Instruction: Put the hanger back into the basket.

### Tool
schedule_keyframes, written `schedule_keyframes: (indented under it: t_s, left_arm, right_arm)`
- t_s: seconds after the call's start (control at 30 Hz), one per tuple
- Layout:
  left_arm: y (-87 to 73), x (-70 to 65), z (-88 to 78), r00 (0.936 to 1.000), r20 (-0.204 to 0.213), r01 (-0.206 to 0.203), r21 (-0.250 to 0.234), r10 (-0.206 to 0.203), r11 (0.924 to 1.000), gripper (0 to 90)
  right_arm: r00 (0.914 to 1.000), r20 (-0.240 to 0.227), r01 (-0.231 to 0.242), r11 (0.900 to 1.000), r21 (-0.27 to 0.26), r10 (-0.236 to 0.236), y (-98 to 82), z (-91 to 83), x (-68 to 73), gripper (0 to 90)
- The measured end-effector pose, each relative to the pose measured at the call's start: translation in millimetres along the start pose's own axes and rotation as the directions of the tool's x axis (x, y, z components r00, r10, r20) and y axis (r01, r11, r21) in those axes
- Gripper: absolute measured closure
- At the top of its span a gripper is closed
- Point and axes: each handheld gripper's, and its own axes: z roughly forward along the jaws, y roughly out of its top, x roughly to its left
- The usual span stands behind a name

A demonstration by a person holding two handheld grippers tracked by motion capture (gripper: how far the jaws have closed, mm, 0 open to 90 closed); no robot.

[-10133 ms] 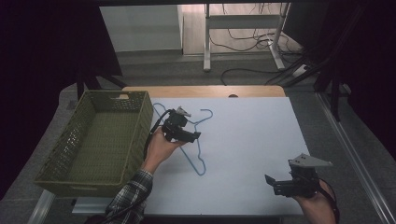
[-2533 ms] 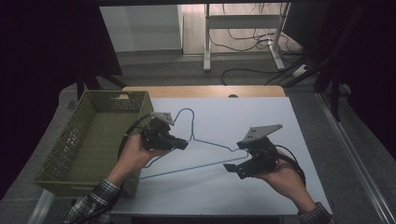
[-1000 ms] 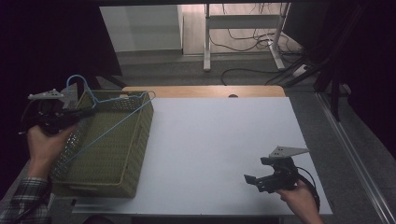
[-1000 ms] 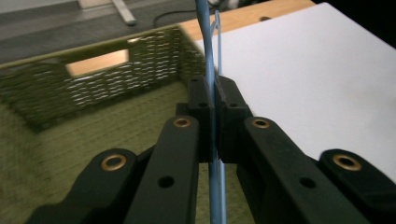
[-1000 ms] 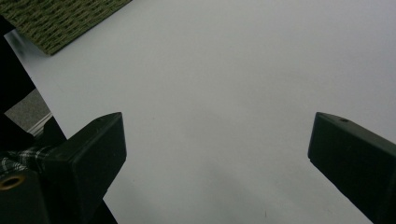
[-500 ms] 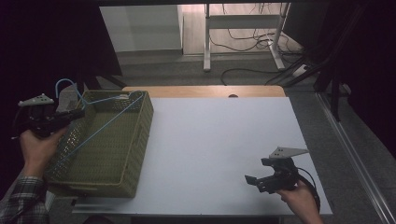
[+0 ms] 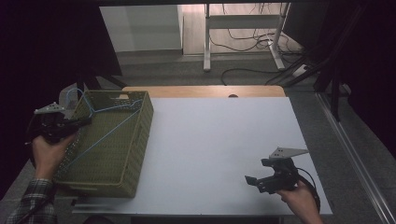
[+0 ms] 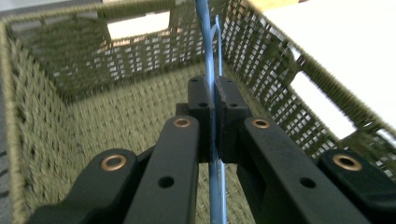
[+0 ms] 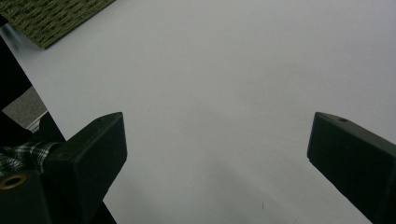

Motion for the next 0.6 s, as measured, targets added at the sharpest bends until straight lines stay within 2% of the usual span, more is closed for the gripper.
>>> schedule_keyframes:
  t_s: [0.1,0.13,0.17,0.27,0.3,0.4,0.53,0.57,0.6]
  left_arm:
    - [-6.9,1.2,8.1,0.9998,-0.010,0.018,0.055,-0.018,0.9983,87.0]
    - [-6.9,1.2,8.1,0.9998,-0.010,0.018,0.055,-0.018,0.9983,87.0]
    - [-7.6,-0.1,9.3,0.9993,-0.036,0.014,0.076,-0.011,0.9970,86.9]
    - [-8.5,-0.1,9.8,0.9990,-0.041,0.020,0.090,-0.016,0.9957,85.8]
    - [-10.1,-1.7,9.2,0.9969,-0.078,0.012,0.095,-0.004,0.9954,83.7]
    - [-11.3,-5.5,4.4,0.9950,-0.099,0.008,0.082,0.000,0.9966,63.0]
    - [-10.4,-11.9,-2.0,0.9965,-0.083,0.002,0.062,0.003,0.9981,43.8]
    - [-8.7,-19.0,-7.6,0.9992,-0.040,0.005,0.040,-0.004,0.9992,38.3]
    - [-7.5,-23.0,-9.9,0.9998,-0.018,0.004,0.031,-0.003,0.9995,33.5]
  right_arm:
    - [1.0000,0.001,-0.001,1.000,0.004,0.001,-0.3,0.9,0.0,4.6]
    - [1.0000,0.001,-0.001,1.000,0.004,0.001,-0.3,0.9,0.0,4.6]
    - [1.0000,0.000,0.000,1.000,0.004,0.000,-0.6,1.1,0.1,4.6]
    - [1.0000,-0.001,-0.001,1.000,0.005,0.001,-0.9,1.3,0.1,4.6]
    - [1.0000,-0.001,-0.001,1.000,0.007,0.001,-1.0,1.2,0.0,4.6]
    - [1.0000,0.001,-0.002,1.000,0.004,0.002,-1.3,0.8,-0.3,4.6]
    - [1.0000,0.002,-0.003,1.000,-0.002,0.003,-1.2,-0.5,-1.1,4.6]
    - [1.0000,0.005,-0.001,1.000,-0.002,0.001,-1.2,-1.1,-1.2,4.6]
    - [1.0000,0.007,-0.001,1.000,-0.007,0.001,-1.2,-1.6,-1.2,4.6]
